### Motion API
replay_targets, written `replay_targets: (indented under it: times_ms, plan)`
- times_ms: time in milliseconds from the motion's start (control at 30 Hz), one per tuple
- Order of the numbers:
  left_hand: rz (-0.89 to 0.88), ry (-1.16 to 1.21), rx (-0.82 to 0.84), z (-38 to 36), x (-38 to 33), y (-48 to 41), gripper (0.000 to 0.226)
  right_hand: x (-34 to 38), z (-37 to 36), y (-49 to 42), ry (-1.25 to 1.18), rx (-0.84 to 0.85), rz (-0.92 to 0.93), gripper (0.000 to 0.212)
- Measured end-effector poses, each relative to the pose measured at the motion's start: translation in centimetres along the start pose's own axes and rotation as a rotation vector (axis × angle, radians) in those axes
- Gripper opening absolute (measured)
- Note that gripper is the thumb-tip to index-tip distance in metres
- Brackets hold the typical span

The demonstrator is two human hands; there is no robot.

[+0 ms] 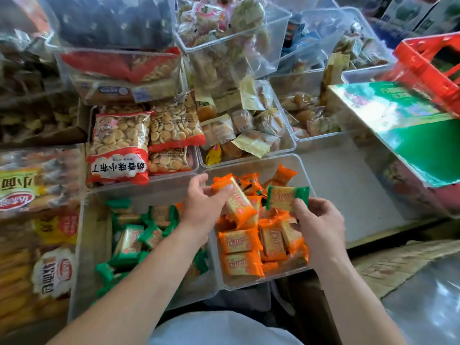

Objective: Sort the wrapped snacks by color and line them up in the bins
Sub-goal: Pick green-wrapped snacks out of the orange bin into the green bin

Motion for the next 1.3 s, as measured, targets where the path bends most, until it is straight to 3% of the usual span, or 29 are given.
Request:
replay_targets:
  times_ms: [133,233,367,500,667,767,867,1067,1200,1300]
  plan:
    - [0.062,0.155,0.049,-4.6,-0.1,-1.0,0.071,-0.2,0.6,-1.9,-0.173,0.078,-0.125,0.018]
    - [-0.018,-0.166,0.033,-5.0,0.5,-0.1,0.062,-1.5,2.1,-2.3,-0.043,0.160,-0.160,0.010]
    - [-0.219,-0.635,-0.020,-3.4,2.0,0.9,0.046,-2.3,4.8,-2.3,0.221,0.236,-0.013,0.011]
    - [-0.330,-0.971,0.113,-4.8,5.2,2.4,0.037,-4.5,3.4,-1.7,0.510,0.546,0.110,0.011]
    - [-0.783,-1.250,0.299,-10.5,6.7,5.6,0.042,-8.1,0.7,-1.0,0.999,0.878,0.261,0.005]
    - [-0.905,-1.479,0.449,-14.4,8.4,5.9,0.050,-8.3,-0.4,-1.7,1.053,0.931,0.294,0.018]
    - [-0.918,-1.722,0.402,-15.7,9.3,4.8,0.056,-7.6,-0.4,-2.4,1.033,0.944,0.305,0.025]
    - [-0.875,-1.636,0.112,-12.7,5.7,2.7,0.043,-7.8,-0.5,-2.5,1.131,0.935,0.355,0.048]
    - [-0.737,-1.563,0.003,-10.5,3.7,1.4,0.046,-8.3,-1.8,-2.0,1.236,0.979,0.420,0.029]
    - [-0.691,-1.484,-0.001,-9.7,3.8,1.3,0.045,-8.4,-1.7,-2.7,1.187,0.942,0.418,0.026]
Point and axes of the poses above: each hand's wrist, its own y-axis away from the middle knuckle, its own z-axis out of the back of the hand, x = y × z, the point moved 9 cm from there along -y, towards the middle knuckle, and after that the axes turned 13 degrees about z, right-handed, at the moved point
